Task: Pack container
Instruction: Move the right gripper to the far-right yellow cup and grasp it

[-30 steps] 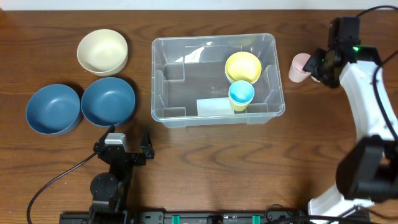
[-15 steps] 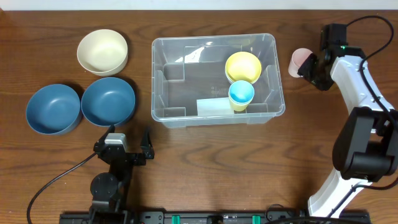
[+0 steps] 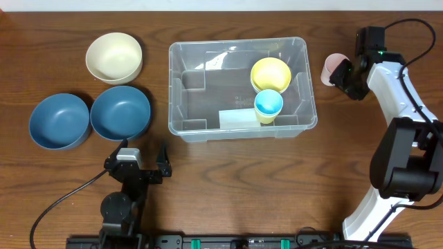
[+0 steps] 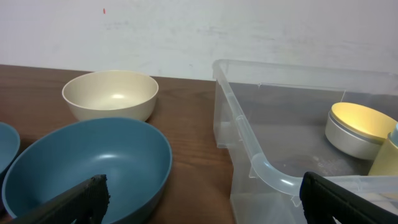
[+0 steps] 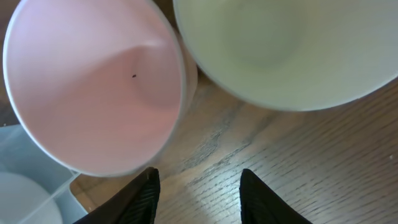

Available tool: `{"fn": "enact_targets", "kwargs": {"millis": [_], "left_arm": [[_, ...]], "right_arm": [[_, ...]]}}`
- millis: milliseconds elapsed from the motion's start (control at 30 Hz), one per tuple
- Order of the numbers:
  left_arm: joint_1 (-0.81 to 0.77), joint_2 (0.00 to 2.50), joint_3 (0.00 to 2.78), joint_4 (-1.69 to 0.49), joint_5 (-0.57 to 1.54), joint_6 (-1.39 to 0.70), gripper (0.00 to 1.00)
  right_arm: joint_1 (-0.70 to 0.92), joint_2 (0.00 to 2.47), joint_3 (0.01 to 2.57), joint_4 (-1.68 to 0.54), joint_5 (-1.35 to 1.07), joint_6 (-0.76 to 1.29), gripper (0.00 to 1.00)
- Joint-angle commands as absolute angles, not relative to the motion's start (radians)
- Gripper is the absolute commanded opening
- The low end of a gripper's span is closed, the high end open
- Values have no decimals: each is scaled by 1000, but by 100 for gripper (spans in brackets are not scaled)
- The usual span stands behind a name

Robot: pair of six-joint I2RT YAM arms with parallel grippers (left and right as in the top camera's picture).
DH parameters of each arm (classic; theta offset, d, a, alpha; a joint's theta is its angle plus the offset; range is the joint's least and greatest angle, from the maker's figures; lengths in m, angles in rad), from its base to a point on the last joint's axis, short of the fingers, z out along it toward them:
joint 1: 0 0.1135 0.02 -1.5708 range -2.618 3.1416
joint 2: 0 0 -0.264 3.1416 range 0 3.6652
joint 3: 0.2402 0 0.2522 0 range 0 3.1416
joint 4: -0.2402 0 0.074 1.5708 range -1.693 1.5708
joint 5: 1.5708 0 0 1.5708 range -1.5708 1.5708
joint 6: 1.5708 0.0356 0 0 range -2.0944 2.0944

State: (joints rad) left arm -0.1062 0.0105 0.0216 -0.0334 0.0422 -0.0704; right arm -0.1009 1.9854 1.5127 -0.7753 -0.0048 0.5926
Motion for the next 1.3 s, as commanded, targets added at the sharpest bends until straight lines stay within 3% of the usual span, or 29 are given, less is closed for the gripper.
{"fn": "enact_targets", "kwargs": {"millis": [0, 300, 800, 1267], "left_arm": [[-101, 6, 4, -70, 22, -57, 98], [-101, 6, 4, -71, 22, -57, 98], [-101, 6, 4, -71, 22, -57, 98], [-101, 6, 4, -71, 22, -57, 98]], "right_arm": [[-111, 1930, 1524, -777, -19, 598, 44], [-142, 1872, 1524, -771, 38, 632, 49], [-391, 1872, 1524, -680, -57, 522, 49], [-407, 1924, 1524, -464, 33, 522, 54]]}}
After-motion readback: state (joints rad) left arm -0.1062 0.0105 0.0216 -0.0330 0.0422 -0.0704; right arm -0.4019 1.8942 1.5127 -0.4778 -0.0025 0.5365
